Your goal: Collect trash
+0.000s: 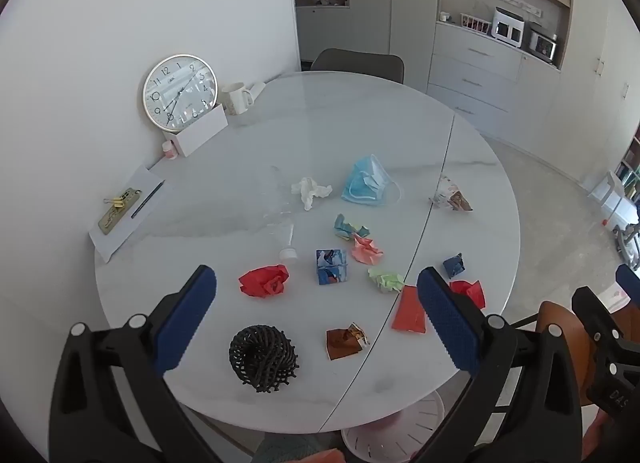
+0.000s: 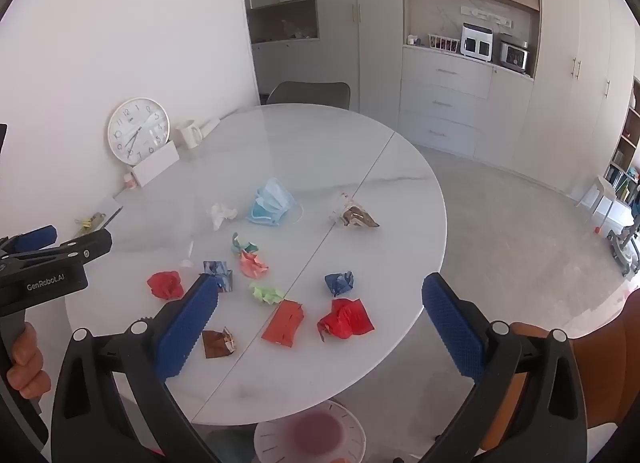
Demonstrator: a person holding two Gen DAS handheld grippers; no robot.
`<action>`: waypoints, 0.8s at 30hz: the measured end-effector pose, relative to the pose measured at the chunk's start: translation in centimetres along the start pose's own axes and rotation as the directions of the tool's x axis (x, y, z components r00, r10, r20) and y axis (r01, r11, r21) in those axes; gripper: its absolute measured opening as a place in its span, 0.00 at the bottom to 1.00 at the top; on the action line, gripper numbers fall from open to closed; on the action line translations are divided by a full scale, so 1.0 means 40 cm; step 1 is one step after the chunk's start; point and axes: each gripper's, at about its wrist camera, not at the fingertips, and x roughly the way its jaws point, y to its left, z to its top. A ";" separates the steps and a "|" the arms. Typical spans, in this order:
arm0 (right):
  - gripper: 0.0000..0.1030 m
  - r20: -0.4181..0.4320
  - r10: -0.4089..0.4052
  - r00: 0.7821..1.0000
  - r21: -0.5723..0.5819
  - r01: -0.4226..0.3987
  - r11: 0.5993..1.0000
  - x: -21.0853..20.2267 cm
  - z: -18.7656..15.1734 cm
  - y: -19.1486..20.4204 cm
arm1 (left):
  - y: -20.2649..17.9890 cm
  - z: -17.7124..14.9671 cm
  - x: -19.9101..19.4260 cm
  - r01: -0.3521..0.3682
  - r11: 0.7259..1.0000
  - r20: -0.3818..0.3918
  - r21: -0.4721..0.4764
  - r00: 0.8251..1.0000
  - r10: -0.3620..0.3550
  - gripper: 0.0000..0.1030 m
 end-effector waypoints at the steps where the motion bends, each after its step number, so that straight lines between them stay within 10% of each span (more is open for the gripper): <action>1: 0.98 -0.001 -0.001 1.000 -0.001 0.001 1.000 -0.001 0.000 0.000 | 0.000 0.000 0.000 -0.003 1.000 -0.001 -0.002 1.000 0.003 0.94; 24: 0.98 -0.008 0.000 1.000 -0.009 0.000 1.000 -0.002 -0.012 -0.001 | -0.004 -0.015 -0.004 0.012 1.000 -0.003 0.003 1.000 -0.012 0.94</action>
